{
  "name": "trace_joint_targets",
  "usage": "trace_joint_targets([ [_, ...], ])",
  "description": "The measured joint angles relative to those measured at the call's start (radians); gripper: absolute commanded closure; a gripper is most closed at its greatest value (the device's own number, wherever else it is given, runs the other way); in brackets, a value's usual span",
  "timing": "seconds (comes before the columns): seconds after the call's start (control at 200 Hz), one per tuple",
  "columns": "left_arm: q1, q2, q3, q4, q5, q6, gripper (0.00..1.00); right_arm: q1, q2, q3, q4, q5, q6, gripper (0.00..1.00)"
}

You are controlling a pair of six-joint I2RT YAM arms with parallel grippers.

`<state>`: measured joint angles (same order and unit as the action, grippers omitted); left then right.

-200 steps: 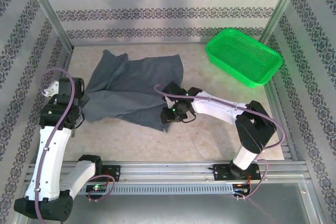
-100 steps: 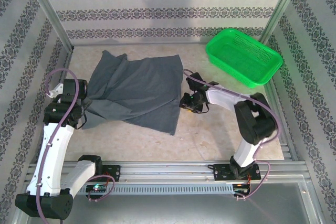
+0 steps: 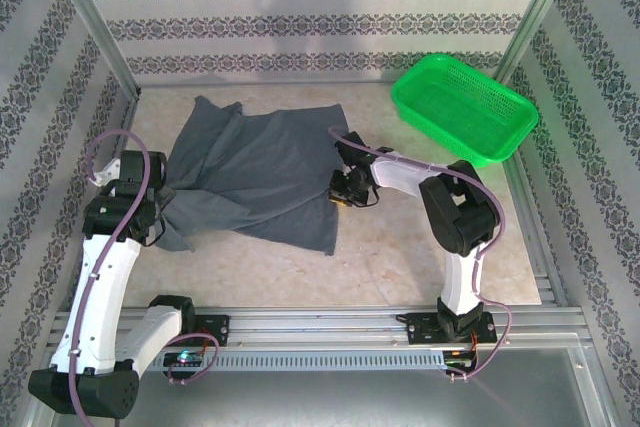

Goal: Fold and stack the t-shirts

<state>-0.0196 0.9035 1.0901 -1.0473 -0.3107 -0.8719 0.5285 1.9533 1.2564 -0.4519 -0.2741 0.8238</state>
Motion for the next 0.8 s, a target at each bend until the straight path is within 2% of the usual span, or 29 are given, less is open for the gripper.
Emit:
trace_joint_targets([
  [0.125, 0.0, 0.0, 0.0, 0.001, 0.012, 0.0, 1.0, 0.004, 0.0, 0.014, -0.037, 0.037, -0.002, 1.0],
  [0.22, 0.0, 0.005, 0.0, 0.021, 0.042, 0.006, 1.0, -0.01, -0.028, 0.014, -0.111, 0.11, -0.034, 1.0],
  [0.29, 0.0, 0.01, -0.02, 0.07, 0.095, 0.015, 1.0, -0.036, -0.077, 0.014, -0.182, 0.187, -0.075, 1.0],
  [0.395, -0.002, 0.035, -0.087, 0.168, 0.234, 0.017, 1.0, -0.09, -0.183, 0.022, -0.28, 0.304, -0.158, 1.0],
  [0.49, -0.051, 0.082, -0.166, 0.256, 0.335, -0.009, 1.0, -0.148, -0.27, 0.053, -0.36, 0.406, -0.239, 1.0],
  [0.58, -0.129, 0.107, -0.216, 0.304, 0.38, -0.038, 1.0, -0.18, -0.301, 0.117, -0.428, 0.491, -0.31, 1.0],
  [0.665, -0.161, 0.112, -0.223, 0.313, 0.394, -0.058, 1.0, -0.161, -0.278, 0.192, -0.476, 0.544, -0.359, 1.0],
  [0.744, -0.163, 0.101, -0.205, 0.289, 0.354, -0.065, 1.0, -0.085, -0.208, 0.258, -0.503, 0.563, -0.376, 1.0],
  [0.799, -0.163, 0.09, -0.172, 0.245, 0.304, -0.064, 1.0, -0.019, -0.14, 0.291, -0.504, 0.545, -0.377, 0.81],
])
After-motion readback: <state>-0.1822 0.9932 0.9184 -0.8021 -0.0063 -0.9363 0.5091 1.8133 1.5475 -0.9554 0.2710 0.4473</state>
